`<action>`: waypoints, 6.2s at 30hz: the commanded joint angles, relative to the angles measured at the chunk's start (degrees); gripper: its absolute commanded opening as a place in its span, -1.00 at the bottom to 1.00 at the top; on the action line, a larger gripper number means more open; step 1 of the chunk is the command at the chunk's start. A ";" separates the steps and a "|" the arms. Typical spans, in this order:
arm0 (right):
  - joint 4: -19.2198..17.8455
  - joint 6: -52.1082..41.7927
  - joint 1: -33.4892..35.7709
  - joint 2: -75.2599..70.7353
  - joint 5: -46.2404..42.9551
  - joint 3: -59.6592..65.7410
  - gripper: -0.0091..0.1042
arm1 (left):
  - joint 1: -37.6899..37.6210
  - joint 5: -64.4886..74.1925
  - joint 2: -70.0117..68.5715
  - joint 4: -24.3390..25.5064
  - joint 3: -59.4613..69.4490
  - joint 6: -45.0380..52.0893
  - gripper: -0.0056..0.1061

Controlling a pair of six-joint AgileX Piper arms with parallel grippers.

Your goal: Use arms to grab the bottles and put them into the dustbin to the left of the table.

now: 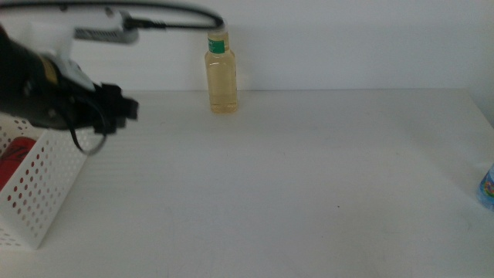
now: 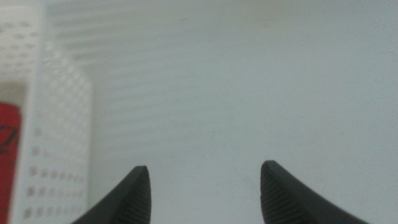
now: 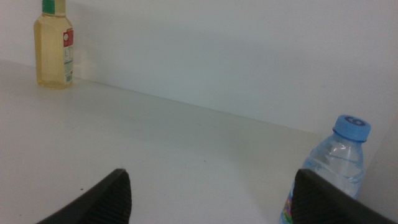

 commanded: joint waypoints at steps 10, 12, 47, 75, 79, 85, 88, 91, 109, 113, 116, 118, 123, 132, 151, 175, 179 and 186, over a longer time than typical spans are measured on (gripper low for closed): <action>-0.73 -0.30 -0.41 -1.54 -4.32 -0.45 0.35 | -4.82 -35.73 -5.73 2.21 19.56 -4.34 0.07; -0.73 -0.30 -0.41 -1.54 -4.32 -0.45 0.35 | -4.82 -41.05 -5.73 1.37 22.31 -4.55 0.07; -0.73 -0.30 -0.41 -1.54 -4.32 -0.45 0.35 | -4.93 -73.22 30.60 -15.39 2.55 11.26 0.72; -0.73 -0.30 -0.41 -1.54 -4.32 -0.45 0.35 | -4.75 -78.35 48.91 -24.80 -18.03 19.31 0.72; -0.73 -0.30 -0.41 -1.54 -4.32 -0.45 0.35 | -4.75 -78.73 50.08 -26.12 -19.76 20.80 0.72; -0.73 -0.30 -0.41 -1.54 -4.32 -0.45 0.35 | -4.69 -79.54 52.39 -26.93 -22.75 23.13 0.72; -0.73 -0.30 -0.41 -1.54 -4.32 -0.45 0.35 | -4.69 -81.91 53.99 -27.21 -24.02 23.13 0.72; -0.73 -0.30 -0.41 -1.54 -4.32 -0.45 0.35 | -4.44 -82.79 55.22 -28.41 -25.51 23.58 0.72; -0.73 -0.30 -0.41 -1.54 -4.32 -0.45 0.35 | -3.05 -86.58 62.32 -25.43 -34.71 24.36 0.70; -0.73 -0.30 -0.41 -1.54 -4.32 -0.45 0.35 | -3.05 -87.25 63.03 -25.11 -34.71 24.36 0.55; -0.73 -0.30 -0.41 -1.54 -4.32 -0.45 0.35 | -3.05 -87.25 63.08 -25.16 -34.71 24.36 0.23; -0.73 -0.30 -0.41 -1.54 -4.32 -0.45 0.35 | -3.17 -87.32 62.90 -25.38 -34.59 24.36 -0.09; -0.73 -0.30 -0.41 -1.54 -4.32 -0.45 0.35 | -3.71 -87.06 62.41 -26.74 -34.33 24.25 -0.84; -0.73 -0.30 -0.41 -1.54 -4.32 -0.45 0.35 | -4.45 -81.42 56.10 -29.86 -30.55 28.82 -0.99; -0.73 -0.30 -0.41 -1.54 -4.32 -0.45 0.35 | -3.94 -67.31 22.00 -31.11 -2.29 31.93 -0.99; -0.73 -0.30 -0.41 -1.54 -4.32 -0.45 0.35 | 5.46 -16.39 -2.87 -27.91 -2.00 28.02 -0.99; -0.73 -0.30 -0.41 -1.54 -4.32 -0.45 0.35 | 11.32 -5.47 -3.52 -20.02 -4.74 17.33 -0.99; -0.73 -0.30 -0.41 -1.54 -4.32 -0.45 0.35 | 21.86 9.83 -0.27 -15.76 -14.63 16.89 -0.99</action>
